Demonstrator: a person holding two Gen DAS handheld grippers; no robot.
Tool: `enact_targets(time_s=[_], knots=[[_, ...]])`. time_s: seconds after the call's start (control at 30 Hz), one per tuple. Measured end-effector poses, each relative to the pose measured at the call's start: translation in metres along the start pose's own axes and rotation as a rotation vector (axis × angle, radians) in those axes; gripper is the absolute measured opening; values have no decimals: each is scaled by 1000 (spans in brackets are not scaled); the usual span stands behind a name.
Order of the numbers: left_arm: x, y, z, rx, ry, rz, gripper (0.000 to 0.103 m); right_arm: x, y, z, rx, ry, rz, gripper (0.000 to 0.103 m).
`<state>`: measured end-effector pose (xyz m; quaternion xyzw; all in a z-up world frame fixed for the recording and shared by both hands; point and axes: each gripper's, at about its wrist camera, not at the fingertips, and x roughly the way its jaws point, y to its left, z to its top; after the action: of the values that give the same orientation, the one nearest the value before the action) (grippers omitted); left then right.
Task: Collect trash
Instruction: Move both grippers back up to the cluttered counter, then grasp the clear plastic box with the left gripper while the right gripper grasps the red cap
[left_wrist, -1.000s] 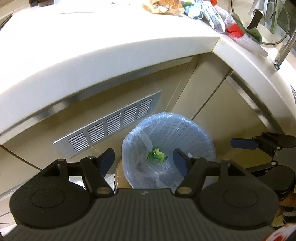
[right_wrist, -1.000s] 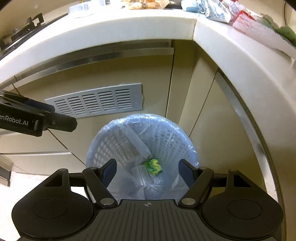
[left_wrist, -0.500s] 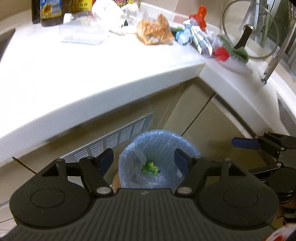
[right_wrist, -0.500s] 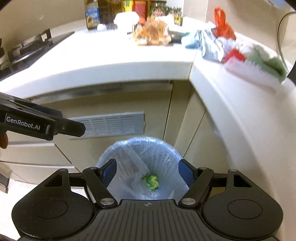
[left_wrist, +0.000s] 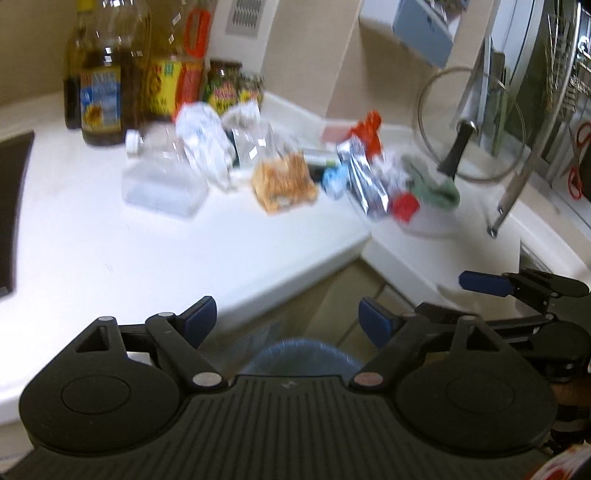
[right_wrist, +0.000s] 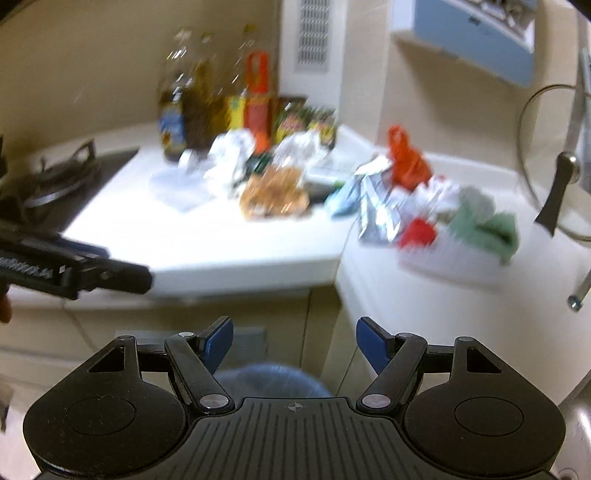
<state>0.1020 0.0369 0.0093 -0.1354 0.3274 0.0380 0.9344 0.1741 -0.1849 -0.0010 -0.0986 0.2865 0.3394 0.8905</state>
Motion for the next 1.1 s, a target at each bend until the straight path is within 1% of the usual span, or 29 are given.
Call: enact_targets(time_s=[0.17,0.27,0.4,0.53,0.67,0.73,0.8,0.87,0.9,0.97,1.1], knots=[[3,8,19,-18,-50,48,90,12,-28,26,61,-39,-68,74],[7,12,27,-20,-73,86,94,25,-49,41,102,-48,-93,74],[19,19,39,-33,-89,141,95,46,-78,57,125,-50,-111,73],[33,27,48,-28,-98,215,97,73,-98,69,116,-34,-117,73],[49,38,56,-19,-84,264,100,101,-112,72,122,10,-112,71],[56,42,59,-2,-75,285,102,112,-116,72,125,32,-104,66],[63,48,62,13,-65,302,102,118,-119,71,127,45,-97,63],[69,55,65,23,-52,306,102,122,-122,69,128,55,-86,51],[73,59,68,25,-42,306,102,123,-122,69,127,58,-90,34],[81,67,71,38,-21,308,102,121,-124,69,137,48,-92,33],[93,77,84,88,-18,289,102,115,-124,72,145,36,-98,33]])
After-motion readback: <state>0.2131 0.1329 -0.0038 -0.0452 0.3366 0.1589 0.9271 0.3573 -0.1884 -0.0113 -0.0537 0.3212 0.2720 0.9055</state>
